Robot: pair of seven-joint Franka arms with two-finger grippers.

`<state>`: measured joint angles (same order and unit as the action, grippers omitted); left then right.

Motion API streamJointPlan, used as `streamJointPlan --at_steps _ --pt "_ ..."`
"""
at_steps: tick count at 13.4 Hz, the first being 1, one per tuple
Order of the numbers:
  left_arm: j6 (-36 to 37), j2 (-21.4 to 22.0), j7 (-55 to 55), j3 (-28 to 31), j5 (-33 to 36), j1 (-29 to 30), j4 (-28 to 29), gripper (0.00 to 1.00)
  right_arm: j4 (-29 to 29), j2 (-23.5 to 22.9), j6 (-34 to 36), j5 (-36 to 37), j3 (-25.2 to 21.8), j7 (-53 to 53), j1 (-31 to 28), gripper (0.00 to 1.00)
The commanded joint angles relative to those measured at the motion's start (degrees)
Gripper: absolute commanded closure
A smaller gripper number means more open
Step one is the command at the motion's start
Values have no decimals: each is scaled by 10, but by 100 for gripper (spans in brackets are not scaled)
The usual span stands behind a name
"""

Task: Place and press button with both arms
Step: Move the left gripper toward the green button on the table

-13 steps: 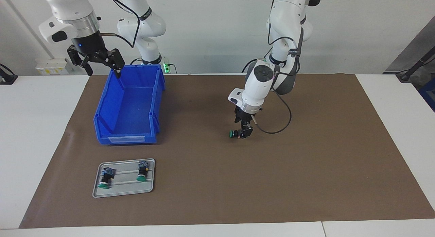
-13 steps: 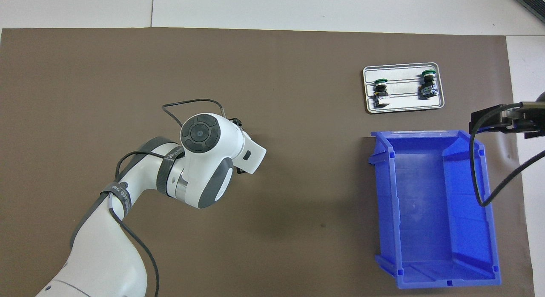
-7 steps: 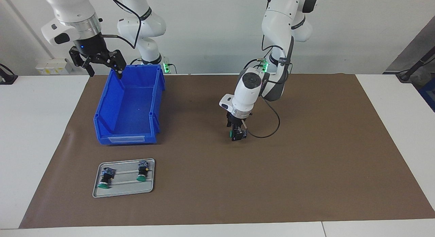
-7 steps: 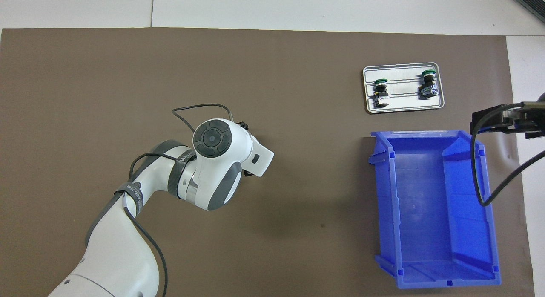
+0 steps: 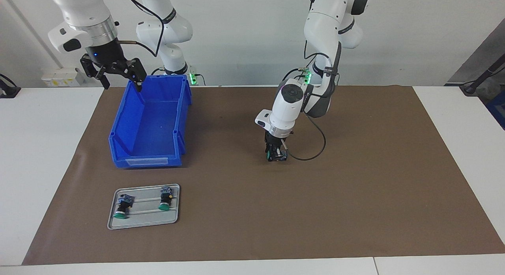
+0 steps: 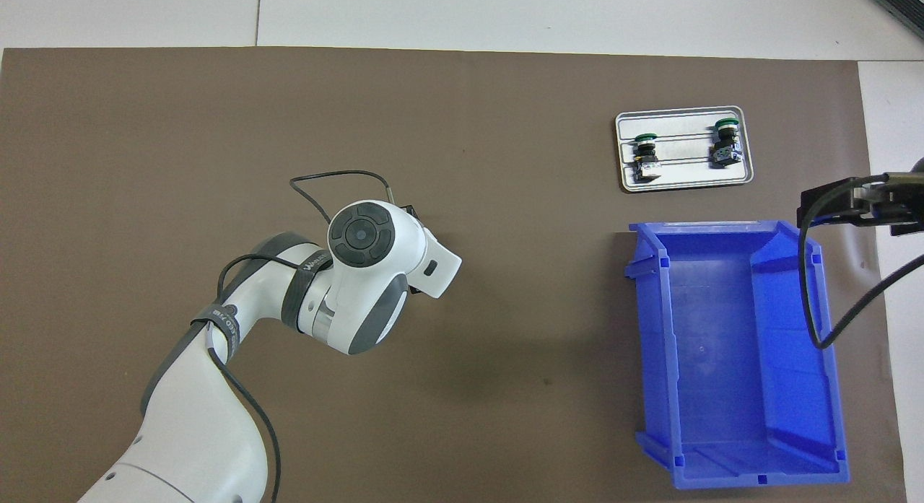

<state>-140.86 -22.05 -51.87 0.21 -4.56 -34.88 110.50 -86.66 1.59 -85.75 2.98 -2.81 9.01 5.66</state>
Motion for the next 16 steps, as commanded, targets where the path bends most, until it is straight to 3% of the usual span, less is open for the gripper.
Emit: streamJointPlan --at_steps 1,5,7,11,16 --pt "-7 17 5 7 19 0 -5 100 -13 10 -3 -13 1 -11 -7 0" --pt "-3 76 55 3 7 43 25 100 -19 13 -17 -13 1 -9 -6 0" --pt "-3 79 43 -3 -40 70 28 100 -14 7 -8 -12 0 -12 -10 0" --pt "-2 92 -177 2 -328 107 55 100 -18 5 -14 -13 0 -13 -16 0" --pt "-13 126 -405 4 -609 128 132 100 -20 4 -57 -13 2 -11 -1 0"
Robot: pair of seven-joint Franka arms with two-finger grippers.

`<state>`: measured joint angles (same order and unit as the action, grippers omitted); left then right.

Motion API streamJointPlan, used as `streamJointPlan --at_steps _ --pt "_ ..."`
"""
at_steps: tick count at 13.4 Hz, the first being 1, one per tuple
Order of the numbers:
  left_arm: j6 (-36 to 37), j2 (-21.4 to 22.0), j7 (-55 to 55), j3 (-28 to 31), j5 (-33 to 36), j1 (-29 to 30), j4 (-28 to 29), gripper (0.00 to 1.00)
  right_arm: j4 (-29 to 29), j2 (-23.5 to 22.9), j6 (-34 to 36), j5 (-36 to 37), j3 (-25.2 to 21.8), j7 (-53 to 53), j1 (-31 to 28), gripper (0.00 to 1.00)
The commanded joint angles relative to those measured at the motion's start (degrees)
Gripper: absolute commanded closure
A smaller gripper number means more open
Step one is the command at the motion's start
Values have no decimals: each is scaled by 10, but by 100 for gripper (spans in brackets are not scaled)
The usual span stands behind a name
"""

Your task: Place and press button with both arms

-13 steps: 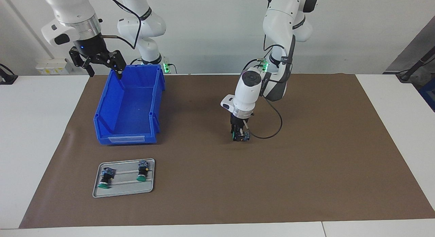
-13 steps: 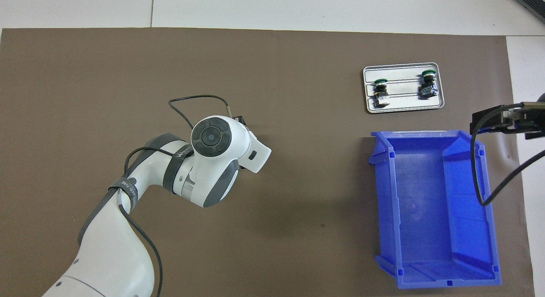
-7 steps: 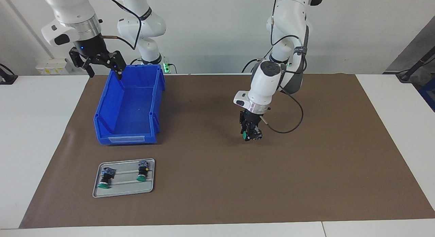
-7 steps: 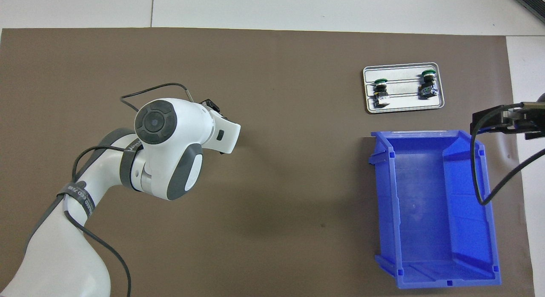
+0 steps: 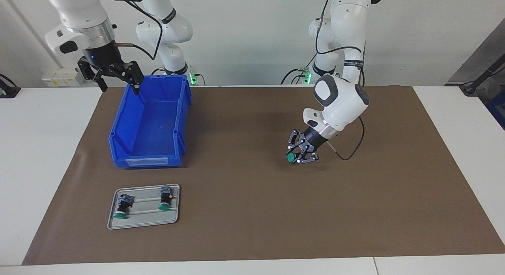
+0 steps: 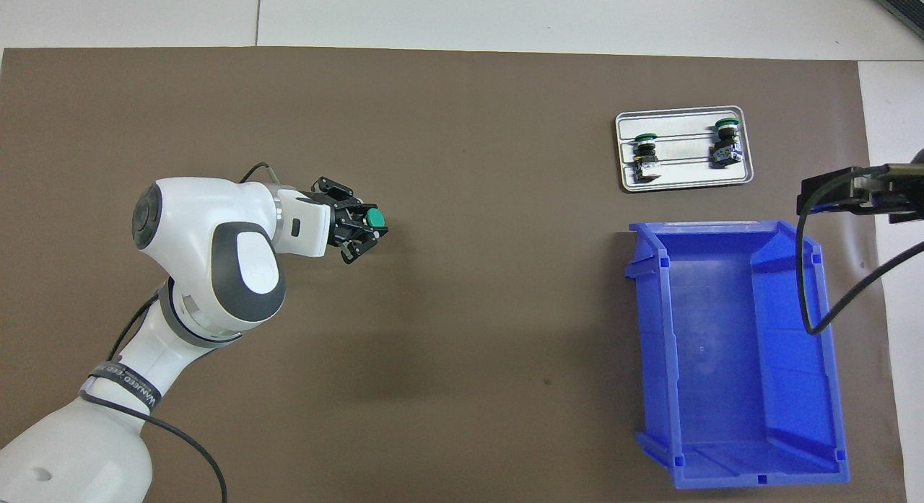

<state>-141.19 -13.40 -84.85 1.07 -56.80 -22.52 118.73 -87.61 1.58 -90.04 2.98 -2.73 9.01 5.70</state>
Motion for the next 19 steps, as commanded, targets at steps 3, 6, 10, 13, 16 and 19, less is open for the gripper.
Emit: streamJointPlan --at_steps 3,6,10,13,16,19 --pt "-10 60 -243 -4 -287 7 97 100 -10 10 -6 -13 1 -13 -6 0" --pt "20 52 -356 -5 -402 7 128 100 -11 12 7 -13 1 -15 -7 0" --pt "143 46 -424 -4 -479 48 157 100 -11 13 18 -13 1 -18 -2 0" --pt "222 30 -508 -3 -557 61 181 100 -10 14 18 -13 3 -19 -1 0" --pt "244 32 -534 -3 -580 66 204 100 -10 14 19 -13 3 -18 -4 0" --pt "236 32 -542 -2 -578 64 209 100 -10 14 18 -13 3 -20 -4 0"
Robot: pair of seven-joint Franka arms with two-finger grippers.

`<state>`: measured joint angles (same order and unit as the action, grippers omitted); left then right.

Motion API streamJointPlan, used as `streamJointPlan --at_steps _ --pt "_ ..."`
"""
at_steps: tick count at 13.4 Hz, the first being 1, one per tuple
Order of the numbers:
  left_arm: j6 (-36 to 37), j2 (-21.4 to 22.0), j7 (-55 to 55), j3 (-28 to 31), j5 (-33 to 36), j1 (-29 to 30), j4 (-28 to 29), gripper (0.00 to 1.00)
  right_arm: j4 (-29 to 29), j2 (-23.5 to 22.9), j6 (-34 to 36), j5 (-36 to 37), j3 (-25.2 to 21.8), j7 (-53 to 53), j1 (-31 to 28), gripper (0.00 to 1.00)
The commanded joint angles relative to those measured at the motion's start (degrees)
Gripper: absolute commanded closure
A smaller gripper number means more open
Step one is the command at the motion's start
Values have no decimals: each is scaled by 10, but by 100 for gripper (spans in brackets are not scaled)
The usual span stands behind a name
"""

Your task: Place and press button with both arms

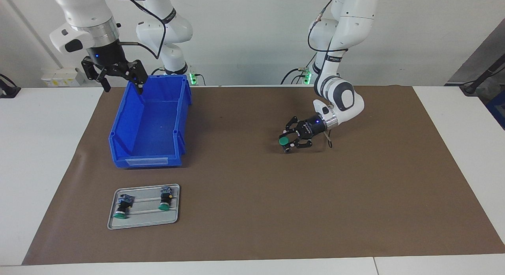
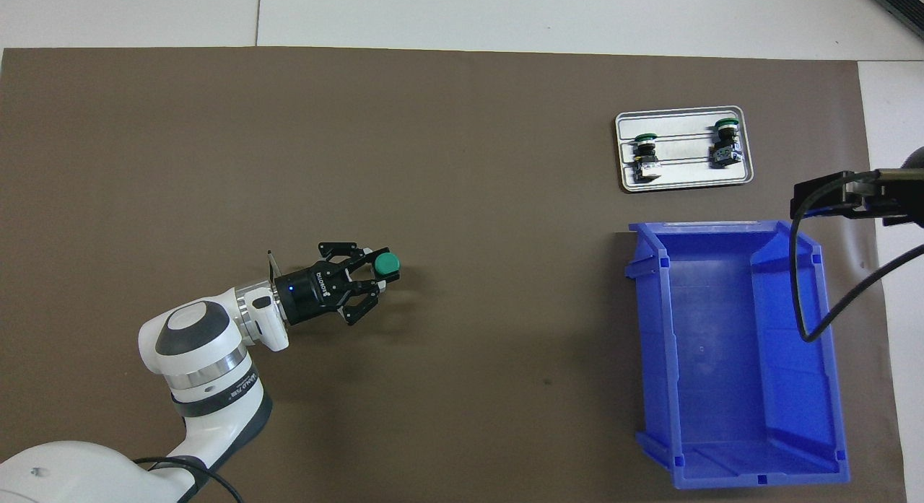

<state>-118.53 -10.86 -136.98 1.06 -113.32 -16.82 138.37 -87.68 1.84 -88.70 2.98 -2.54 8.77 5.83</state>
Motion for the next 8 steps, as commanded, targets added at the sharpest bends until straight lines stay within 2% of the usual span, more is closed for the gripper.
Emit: streamJointPlan --at_steps 1,2,3,5,8 --pt "8 7 -20 -2 -12 8 13 100 -9 11 5 -13 1 -17 -6 0" --pt "9 8 -19 -2 -11 9 15 95 -9 11 5 -13 1 -17 -6 0" --pt "7 8 -15 -2 -11 9 15 59 -9 11 5 -13 1 -17 -6 0" --pt "-3 7 -12 -1 -1 9 14 52 -9 11 5 -13 1 -17 -6 0" --pt "-4 6 7 0 66 33 10 51 -9 11 5 -13 1 -17 -6 0"
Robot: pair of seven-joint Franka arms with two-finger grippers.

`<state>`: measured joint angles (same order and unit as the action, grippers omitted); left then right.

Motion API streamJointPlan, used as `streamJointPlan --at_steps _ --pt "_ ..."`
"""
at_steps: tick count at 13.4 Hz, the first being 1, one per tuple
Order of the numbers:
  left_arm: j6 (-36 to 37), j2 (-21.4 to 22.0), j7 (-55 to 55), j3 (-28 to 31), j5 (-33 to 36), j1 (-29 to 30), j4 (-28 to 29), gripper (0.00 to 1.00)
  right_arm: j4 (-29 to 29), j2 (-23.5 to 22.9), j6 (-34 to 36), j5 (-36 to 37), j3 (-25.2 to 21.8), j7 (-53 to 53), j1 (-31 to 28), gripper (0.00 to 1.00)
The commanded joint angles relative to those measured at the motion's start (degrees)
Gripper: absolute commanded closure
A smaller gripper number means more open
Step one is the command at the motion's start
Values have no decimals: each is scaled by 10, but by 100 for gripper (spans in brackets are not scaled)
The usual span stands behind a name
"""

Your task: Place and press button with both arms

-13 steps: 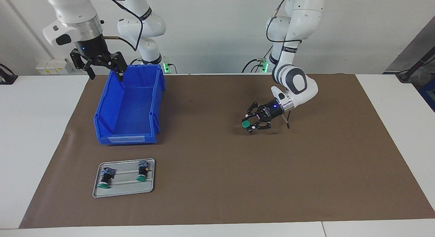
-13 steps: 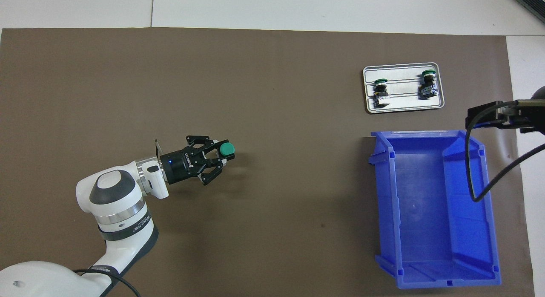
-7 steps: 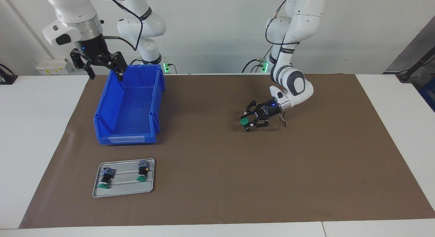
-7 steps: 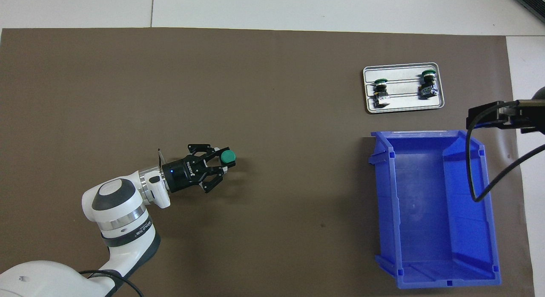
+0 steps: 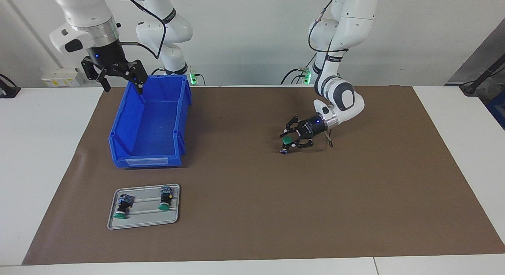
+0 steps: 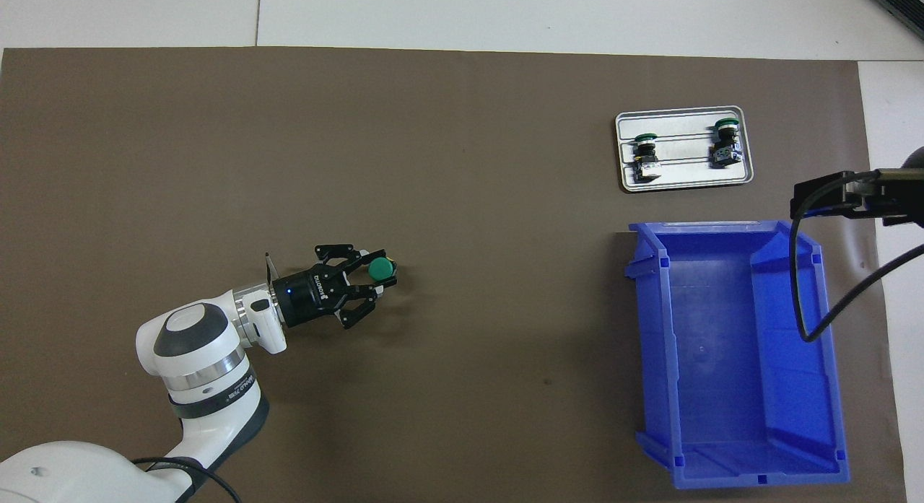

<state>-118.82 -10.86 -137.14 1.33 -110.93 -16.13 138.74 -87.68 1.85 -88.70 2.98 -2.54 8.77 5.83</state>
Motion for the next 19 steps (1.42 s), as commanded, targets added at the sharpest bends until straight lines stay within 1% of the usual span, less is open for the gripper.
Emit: streamJointPlan --at_steps 1,2,4,6,8,10,12,14,15,16,17,18,19 --pt "0 7 18 -3 75 42 6 51 -9 11 5 -13 1 -17 -6 0" --pt "3 8 29 -4 96 57 5 51 -9 11 5 -13 1 -17 -6 0" --pt "5 15 42 -3 111 71 6 51 -9 11 5 -13 1 -17 -6 0" --pt "5 29 88 -1 140 80 3 51 -9 11 5 -13 1 -17 -6 0" --pt "-2 50 192 -1 220 87 -24 51 -9 11 5 -13 1 -17 -6 0" --pt "-13 72 315 0 329 87 -50 51 -9 11 5 -13 1 -17 -6 0" --pt "-43 100 420 0 396 79 -61 51 -9 11 5 -13 1 -17 -6 0" --pt "-68 116 519 -6 450 71 -75 51 -9 11 5 -13 1 -17 -6 0" --pt "-77 123 573 -6 480 57 -83 53 -9 11 5 -13 1 -17 -6 0" --pt "-83 124 620 -6 528 49 -100 54 -9 11 5 -13 1 -17 -6 0" --pt "-80 124 678 -7 574 41 -116 60 -9 11 5 -13 1 -17 -6 0" --pt "-81 124 722 -7 613 29 -124 71 -9 11 5 -13 1 -17 -6 0" --pt "-83 124 751 -7 648 17 -133 96 -9 11 5 -13 1 -17 -6 0"
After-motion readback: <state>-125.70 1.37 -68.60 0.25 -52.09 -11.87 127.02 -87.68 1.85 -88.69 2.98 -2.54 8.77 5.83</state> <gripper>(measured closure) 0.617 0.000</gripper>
